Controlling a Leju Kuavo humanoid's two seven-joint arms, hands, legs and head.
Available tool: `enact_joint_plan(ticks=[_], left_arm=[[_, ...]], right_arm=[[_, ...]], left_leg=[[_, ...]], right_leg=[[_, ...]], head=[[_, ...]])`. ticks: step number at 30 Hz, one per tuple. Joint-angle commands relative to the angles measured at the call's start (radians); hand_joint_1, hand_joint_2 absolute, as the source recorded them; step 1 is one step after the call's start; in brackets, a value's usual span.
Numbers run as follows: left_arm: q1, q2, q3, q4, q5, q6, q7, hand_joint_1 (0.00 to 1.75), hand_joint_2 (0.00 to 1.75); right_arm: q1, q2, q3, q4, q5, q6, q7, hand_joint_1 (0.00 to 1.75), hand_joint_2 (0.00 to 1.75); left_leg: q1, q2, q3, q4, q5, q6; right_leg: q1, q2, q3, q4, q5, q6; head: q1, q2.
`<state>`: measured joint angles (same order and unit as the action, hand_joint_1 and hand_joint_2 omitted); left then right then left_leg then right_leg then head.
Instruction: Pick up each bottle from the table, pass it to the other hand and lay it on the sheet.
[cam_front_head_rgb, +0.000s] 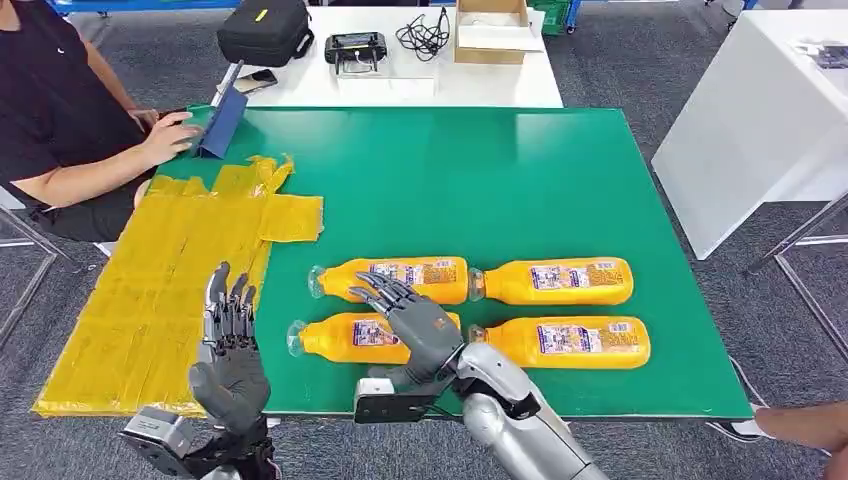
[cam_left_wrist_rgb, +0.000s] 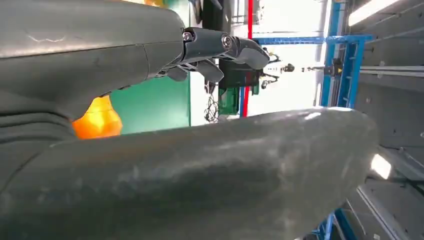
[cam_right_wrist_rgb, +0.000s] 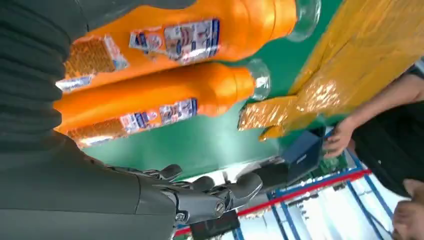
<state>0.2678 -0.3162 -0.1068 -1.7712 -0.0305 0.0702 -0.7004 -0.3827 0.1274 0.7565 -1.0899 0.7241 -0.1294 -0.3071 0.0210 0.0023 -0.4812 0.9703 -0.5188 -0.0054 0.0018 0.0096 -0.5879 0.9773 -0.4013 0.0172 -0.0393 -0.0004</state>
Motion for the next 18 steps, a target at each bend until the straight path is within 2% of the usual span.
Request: enact_joint_plan(ticks=[1, 18], left_arm=[[-0.017, 0.007, 0.047, 0.042, 0.000, -0.029, 0.002, 0.00, 0.00], [0.006, -0.009, 0.078, 0.020, -0.015, -0.053, 0.002, 0.00, 0.00]], right_arm=[[-0.075, -0.040, 0.084, 0.085, -0.009, 0.056, 0.030, 0.00, 1.75], [-0.082, -0.023, 0.088, 0.164, 0.021, 0.033, 0.131, 0.00, 1.75]], left_leg=[[-0.001, 0.000, 0.002, -0.002, 0.000, 0.001], [-0.001, 0.000, 0.003, -0.002, 0.000, 0.001]], right_leg=[[-0.001, 0.000, 0.002, -0.001, 0.000, 0.000], [-0.001, -0.001, 0.003, -0.001, 0.000, 0.001]], head=[[0.000, 0.000], [0.000, 0.000]])
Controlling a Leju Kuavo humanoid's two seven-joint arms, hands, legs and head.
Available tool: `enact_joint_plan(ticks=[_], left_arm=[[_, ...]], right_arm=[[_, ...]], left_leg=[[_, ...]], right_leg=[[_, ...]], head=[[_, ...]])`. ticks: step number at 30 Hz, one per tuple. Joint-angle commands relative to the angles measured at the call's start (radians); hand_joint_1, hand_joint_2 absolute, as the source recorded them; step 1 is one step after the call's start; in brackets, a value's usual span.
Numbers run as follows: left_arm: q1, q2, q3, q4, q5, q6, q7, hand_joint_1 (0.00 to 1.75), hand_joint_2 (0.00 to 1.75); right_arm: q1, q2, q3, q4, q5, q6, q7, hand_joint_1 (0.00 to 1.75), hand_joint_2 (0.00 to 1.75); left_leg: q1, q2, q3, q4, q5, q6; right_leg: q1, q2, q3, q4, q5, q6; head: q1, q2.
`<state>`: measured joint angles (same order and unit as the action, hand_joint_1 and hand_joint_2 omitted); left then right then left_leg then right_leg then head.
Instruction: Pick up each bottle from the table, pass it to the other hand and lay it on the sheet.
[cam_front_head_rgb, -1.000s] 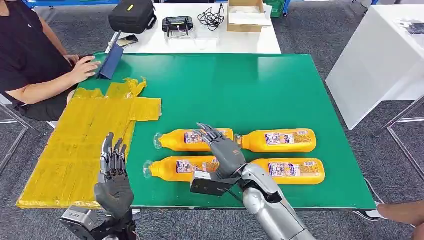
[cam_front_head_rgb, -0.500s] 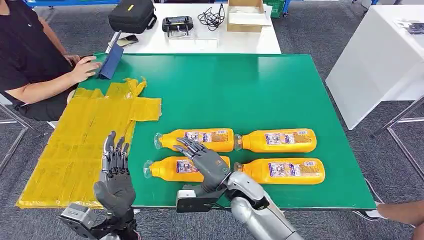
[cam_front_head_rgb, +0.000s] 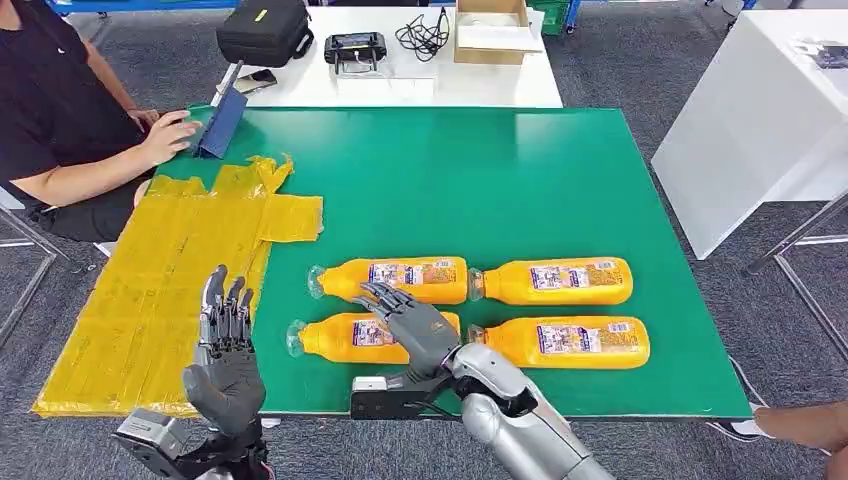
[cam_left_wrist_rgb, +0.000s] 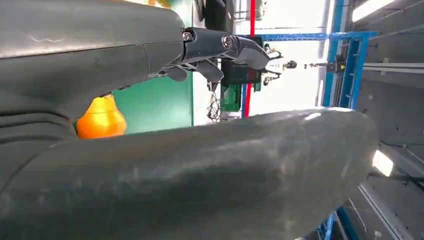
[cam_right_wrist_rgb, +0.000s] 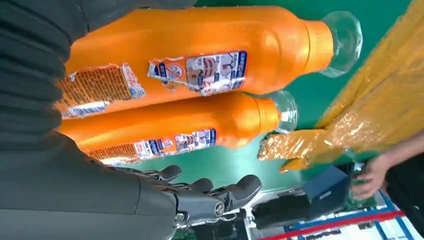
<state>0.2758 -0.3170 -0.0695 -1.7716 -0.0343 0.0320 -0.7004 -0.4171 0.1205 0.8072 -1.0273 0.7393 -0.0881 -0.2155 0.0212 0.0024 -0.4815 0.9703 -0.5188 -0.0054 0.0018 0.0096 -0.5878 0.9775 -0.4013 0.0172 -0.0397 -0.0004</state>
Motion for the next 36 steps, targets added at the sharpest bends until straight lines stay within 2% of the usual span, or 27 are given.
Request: enact_joint_plan(ticks=[1, 10, 15, 19, 26, 36], left_arm=[[0.001, -0.008, 0.043, 0.019, -0.013, -0.019, 0.002, 0.00, 0.00], [-0.013, -0.003, 0.048, 0.042, -0.018, -0.042, 0.002, 0.00, 0.00], [-0.004, -0.003, 0.056, 0.038, -0.025, -0.037, 0.002, 0.00, 0.00], [0.002, -0.004, 0.060, 0.034, -0.025, -0.040, 0.002, 0.00, 0.00], [0.034, -0.028, 0.110, -0.003, -0.035, -0.049, 0.002, 0.00, 0.00], [0.035, -0.030, 0.113, -0.004, -0.036, -0.050, 0.002, 0.00, 0.00]], right_arm=[[-0.045, -0.016, 0.037, 0.110, 0.008, -0.007, 0.046, 0.00, 1.75], [-0.098, 0.020, 0.063, 0.265, 0.009, 0.052, 0.062, 0.00, 1.75], [-0.130, 0.022, 0.101, 0.335, 0.043, 0.066, 0.111, 0.00, 1.75], [-0.131, 0.023, 0.109, 0.344, 0.053, 0.066, 0.125, 0.00, 1.75], [-0.155, -0.010, 0.169, 0.340, 0.155, 0.095, 0.245, 0.00, 1.75], [-0.157, -0.010, 0.174, 0.342, 0.160, 0.105, 0.251, 0.00, 1.75]], left_leg=[[0.000, 0.000, 0.002, -0.002, 0.000, 0.001], [-0.001, 0.001, 0.002, -0.002, 0.000, 0.001], [-0.001, 0.001, 0.003, -0.002, 0.000, 0.001], [-0.001, 0.000, 0.003, -0.002, 0.000, 0.001], [-0.001, 0.000, 0.005, -0.002, 0.000, 0.002], [-0.001, -0.001, 0.005, -0.002, 0.000, 0.001]], right_leg=[[0.000, 0.000, 0.002, -0.001, 0.000, 0.000], [-0.001, 0.000, 0.002, -0.001, 0.000, 0.000], [-0.001, 0.000, 0.003, -0.001, 0.000, 0.001], [0.000, 0.000, 0.002, -0.001, 0.000, 0.000], [-0.001, 0.000, 0.004, -0.002, 0.000, 0.001], [0.000, -0.002, 0.005, -0.002, 0.000, 0.001]], head=[[0.000, 0.000], [0.000, 0.000], [0.000, 0.000], [0.000, 0.000], [0.000, 0.000], [0.000, 0.000]])
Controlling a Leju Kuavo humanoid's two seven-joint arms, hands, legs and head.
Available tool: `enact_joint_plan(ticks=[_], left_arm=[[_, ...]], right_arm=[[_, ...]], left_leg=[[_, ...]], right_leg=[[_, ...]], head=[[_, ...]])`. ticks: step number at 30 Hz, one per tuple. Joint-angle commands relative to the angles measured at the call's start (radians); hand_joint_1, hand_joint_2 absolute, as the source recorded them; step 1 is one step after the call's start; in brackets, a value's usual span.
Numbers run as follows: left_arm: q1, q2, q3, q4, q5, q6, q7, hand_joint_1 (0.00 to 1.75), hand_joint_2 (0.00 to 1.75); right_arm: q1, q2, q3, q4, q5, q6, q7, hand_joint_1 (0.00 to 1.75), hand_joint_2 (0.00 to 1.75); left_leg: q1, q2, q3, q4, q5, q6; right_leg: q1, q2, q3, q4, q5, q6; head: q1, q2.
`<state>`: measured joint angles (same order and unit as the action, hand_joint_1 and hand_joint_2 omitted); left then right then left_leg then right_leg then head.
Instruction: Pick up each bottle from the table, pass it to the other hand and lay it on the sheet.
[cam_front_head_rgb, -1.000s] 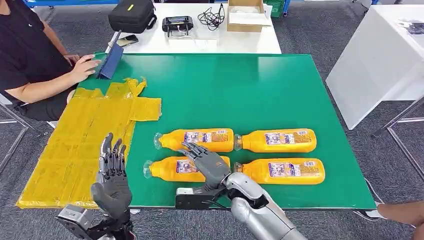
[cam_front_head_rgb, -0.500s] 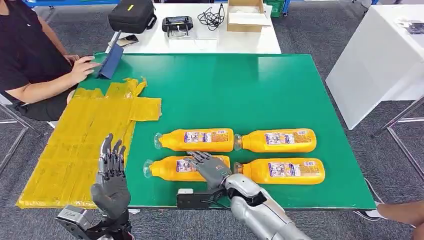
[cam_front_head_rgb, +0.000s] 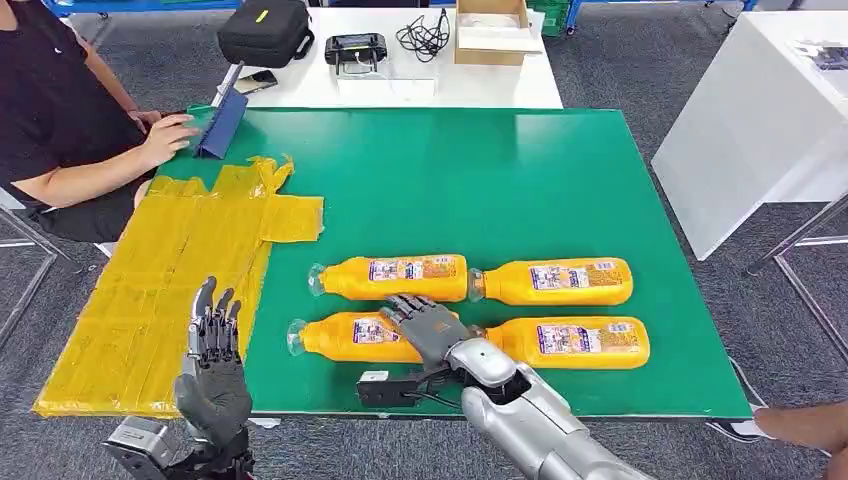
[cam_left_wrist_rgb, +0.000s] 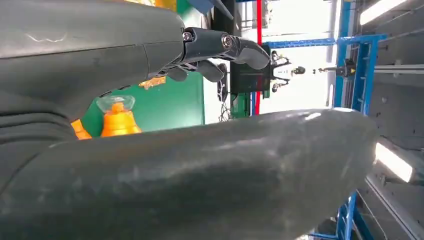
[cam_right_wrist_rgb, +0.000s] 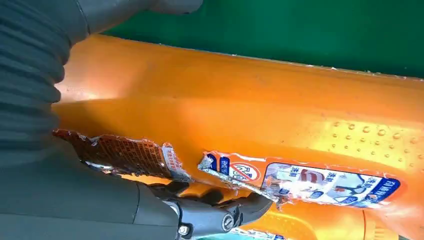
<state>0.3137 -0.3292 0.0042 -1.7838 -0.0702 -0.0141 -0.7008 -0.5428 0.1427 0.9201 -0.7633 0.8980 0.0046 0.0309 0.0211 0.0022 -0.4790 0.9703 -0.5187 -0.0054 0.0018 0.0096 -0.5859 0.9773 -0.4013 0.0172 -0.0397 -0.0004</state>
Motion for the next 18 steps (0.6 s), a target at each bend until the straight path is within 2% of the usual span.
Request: enact_joint_plan(ticks=[1, 3, 4, 5, 9, 14, 18], left_arm=[[-0.003, -0.019, 0.042, 0.010, 0.000, -0.005, 0.003, 0.00, 0.00], [-0.003, -0.020, 0.046, 0.016, 0.000, -0.010, 0.003, 0.00, 0.00], [-0.005, -0.020, 0.049, 0.021, 0.002, -0.016, 0.003, 0.00, 0.00], [-0.011, -0.019, 0.047, 0.019, 0.004, -0.025, 0.003, 0.00, 0.00], [-0.034, -0.020, 0.041, 0.065, 0.034, 0.016, 0.003, 0.00, 0.00], [-0.055, -0.020, 0.057, 0.103, 0.178, 0.188, 0.003, 0.00, 0.00], [-0.064, -0.020, 0.080, 0.127, 0.258, 0.238, 0.003, 0.00, 0.00]], right_arm=[[-0.032, -0.035, 0.067, 0.084, 0.008, 0.027, 0.013, 0.00, 1.75], [-0.039, -0.043, 0.080, 0.109, 0.014, 0.088, 0.031, 0.00, 1.75], [-0.042, -0.048, 0.079, 0.123, 0.003, 0.120, 0.020, 1.40, 1.75], [-0.048, -0.045, 0.081, 0.135, -0.006, 0.141, 0.010, 1.75, 1.75], [-0.077, -0.083, 0.115, 0.175, -0.074, 0.248, -0.007, 1.75, 1.75], [-0.075, -0.111, 0.118, 0.177, -0.166, 0.261, 0.008, 1.75, 1.75], [-0.057, -0.150, 0.095, 0.160, -0.276, 0.236, 0.021, 1.75, 1.75]], left_leg=[[0.000, -0.001, 0.002, -0.001, 0.000, 0.001], [-0.001, -0.001, 0.003, -0.002, 0.000, 0.001], [-0.001, -0.002, 0.002, -0.002, 0.000, 0.001], [-0.001, -0.002, 0.004, -0.003, 0.000, 0.002], [-0.001, -0.004, 0.006, -0.003, 0.001, 0.001], [-0.001, -0.006, 0.010, -0.004, 0.002, 0.002], [-0.002, -0.005, 0.013, -0.003, 0.001, 0.001]], right_leg=[[0.000, -0.001, 0.002, -0.001, 0.000, 0.001], [-0.001, -0.002, 0.004, -0.002, 0.000, 0.001], [0.000, -0.002, 0.003, -0.001, 0.000, 0.001], [0.000, -0.003, 0.005, -0.002, 0.000, 0.001], [-0.001, -0.004, 0.008, -0.003, 0.000, 0.001], [-0.001, -0.007, 0.013, -0.005, 0.000, 0.001], [-0.001, -0.006, 0.015, -0.004, 0.000, 0.001]], head=[[0.000, 0.000], [0.000, 0.000], [0.000, 0.000], [0.000, 0.000], [0.000, 0.000], [0.000, 0.000], [0.000, 0.000]])
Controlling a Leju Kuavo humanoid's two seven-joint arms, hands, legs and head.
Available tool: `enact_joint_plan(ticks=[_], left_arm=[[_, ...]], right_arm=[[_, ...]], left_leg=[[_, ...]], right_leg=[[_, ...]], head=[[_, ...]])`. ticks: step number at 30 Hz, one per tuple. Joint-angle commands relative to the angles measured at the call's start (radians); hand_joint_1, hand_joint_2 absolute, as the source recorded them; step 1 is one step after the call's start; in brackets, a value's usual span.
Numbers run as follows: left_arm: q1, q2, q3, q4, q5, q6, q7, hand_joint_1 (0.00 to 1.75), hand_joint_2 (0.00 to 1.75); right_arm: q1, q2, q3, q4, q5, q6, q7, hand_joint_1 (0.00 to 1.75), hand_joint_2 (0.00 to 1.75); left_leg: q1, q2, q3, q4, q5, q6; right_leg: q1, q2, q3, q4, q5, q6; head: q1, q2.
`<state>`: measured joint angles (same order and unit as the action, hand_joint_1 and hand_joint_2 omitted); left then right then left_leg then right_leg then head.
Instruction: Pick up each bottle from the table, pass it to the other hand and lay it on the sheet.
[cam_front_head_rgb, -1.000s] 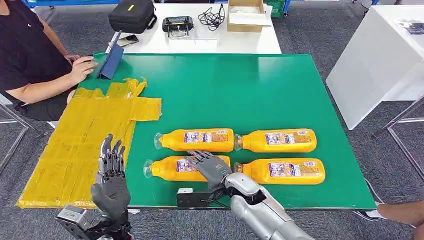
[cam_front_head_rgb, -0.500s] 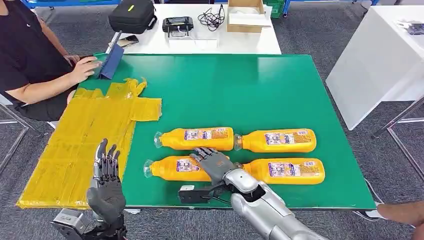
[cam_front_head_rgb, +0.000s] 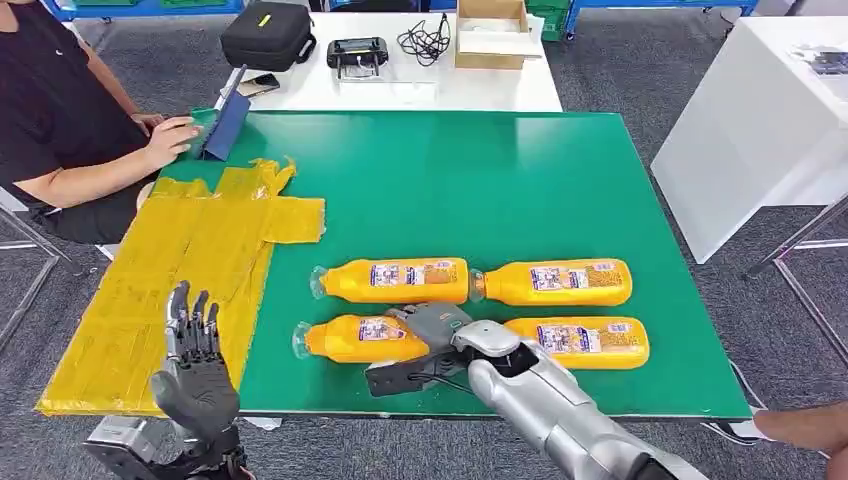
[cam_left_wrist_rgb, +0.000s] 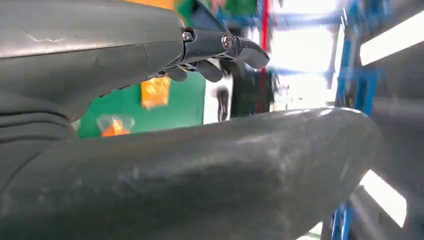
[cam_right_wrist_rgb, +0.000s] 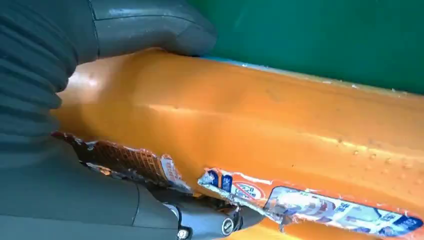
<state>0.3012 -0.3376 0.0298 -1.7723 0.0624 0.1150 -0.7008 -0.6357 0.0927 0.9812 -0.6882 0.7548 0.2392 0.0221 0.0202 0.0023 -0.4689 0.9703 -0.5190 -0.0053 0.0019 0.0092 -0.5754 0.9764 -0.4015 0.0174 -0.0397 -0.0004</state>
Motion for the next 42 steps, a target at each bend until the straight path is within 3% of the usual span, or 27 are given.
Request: enact_joint_plan(ticks=[1, 4, 9, 10, 11, 14, 17, 22, 29, 38, 42], left_arm=[[-0.052, -0.011, 0.057, 0.114, 0.129, 0.103, 0.003, 0.00, 0.00], [-0.066, -0.011, 0.042, 0.131, 0.163, 0.085, 0.003, 0.00, 0.00], [-0.070, -0.011, 0.036, 0.134, 0.169, 0.088, 0.003, 0.00, 0.00], [-0.070, -0.011, 0.036, 0.134, 0.169, 0.088, 0.003, 0.00, 1.75], [-0.077, -0.011, 0.016, 0.177, 0.156, 0.134, 0.003, 0.00, 1.75], [-0.079, -0.011, 0.006, 0.215, 0.220, 0.191, 0.003, 0.00, 1.75], [-0.066, -0.007, 0.004, 0.241, 0.237, 0.049, 0.029, 0.00, 1.75], [-0.062, 0.002, -0.014, 0.258, 0.220, -0.088, 0.057, 0.00, 1.75], [-0.047, 0.015, -0.086, 0.244, 0.109, -0.267, 0.015, 0.00, 1.75], [-0.041, -0.006, -0.081, 0.211, 0.049, -0.358, 0.003, 0.00, 1.75], [-0.041, -0.011, -0.066, 0.210, 0.046, -0.374, 0.003, 0.00, 1.75]], right_arm=[[0.046, -0.111, -0.001, 0.076, -0.178, -0.012, 0.009, 1.75, 1.75], [0.123, -0.092, -0.190, -0.004, -0.390, -0.140, -0.146, 1.75, 1.75], [0.140, -0.085, -0.211, -0.023, -0.412, -0.162, -0.167, 1.75, 1.75], [0.140, -0.085, -0.211, -0.023, -0.412, -0.162, -0.167, 1.75, 1.75], [0.232, -0.063, -0.303, -0.138, -0.500, -0.242, -0.266, 1.75, 1.75], [0.406, -0.035, -0.408, -0.421, -0.550, -0.338, -0.358, 1.75, 1.75], [0.474, 0.005, -0.461, -0.583, -0.552, -0.358, -0.398, 1.75, 1.75], [0.485, 0.038, -0.485, -0.608, -0.560, -0.338, -0.446, 1.75, 1.75], [0.446, 0.076, -0.360, -0.560, -0.463, -0.284, -0.459, 1.75, 1.75], [0.397, 0.086, -0.296, -0.463, -0.444, -0.256, -0.439, 1.75, 1.75], [0.369, 0.102, -0.205, -0.369, -0.396, -0.225, -0.410, 1.75, 1.75]], left_leg=[[-0.001, -0.006, 0.003, -0.004, 0.002, 0.002], [-0.001, -0.008, 0.004, -0.004, 0.003, 0.002], [-0.002, -0.004, 0.005, -0.002, 0.001, 0.002], [-0.002, -0.002, 0.005, -0.002, 0.000, 0.001], [-0.001, -0.001, 0.005, -0.003, 0.001, 0.002], [-0.001, -0.004, 0.007, -0.005, 0.001, 0.001], [0.000, -0.003, 0.003, -0.003, -0.001, 0.001], [0.001, -0.002, -0.007, -0.001, -0.001, 0.001], [0.000, 0.000, -0.007, -0.002, -0.001, 0.001], [0.000, 0.001, -0.007, -0.002, -0.001, 0.001], [0.000, 0.002, -0.006, -0.003, -0.001, 0.002]], right_leg=[[-0.001, -0.007, 0.005, -0.005, 0.001, 0.001], [0.000, -0.008, 0.006, -0.005, 0.001, 0.001], [-0.001, -0.004, 0.007, -0.003, 0.000, 0.001], [-0.001, -0.002, 0.007, -0.002, 0.000, 0.001], [-0.001, -0.002, 0.006, -0.004, 0.001, 0.000], [-0.001, -0.006, 0.008, -0.005, -0.001, 0.000], [0.000, -0.003, 0.003, -0.002, -0.001, 0.000], [0.000, -0.002, -0.008, 0.000, -0.001, 0.001], [-0.001, 0.000, -0.006, -0.001, -0.001, 0.001], [-0.001, 0.001, -0.007, -0.001, 0.000, 0.001], [-0.001, 0.002, -0.006, -0.002, 0.000, 0.001]], head=[[0.000, 0.000], [0.000, 0.000], [0.001, 0.000], [0.000, 0.000], [0.000, 0.000], [0.000, 0.000], [0.000, 0.000], [0.000, 0.000], [0.000, 0.000], [0.000, 0.000], [0.000, 0.000]])
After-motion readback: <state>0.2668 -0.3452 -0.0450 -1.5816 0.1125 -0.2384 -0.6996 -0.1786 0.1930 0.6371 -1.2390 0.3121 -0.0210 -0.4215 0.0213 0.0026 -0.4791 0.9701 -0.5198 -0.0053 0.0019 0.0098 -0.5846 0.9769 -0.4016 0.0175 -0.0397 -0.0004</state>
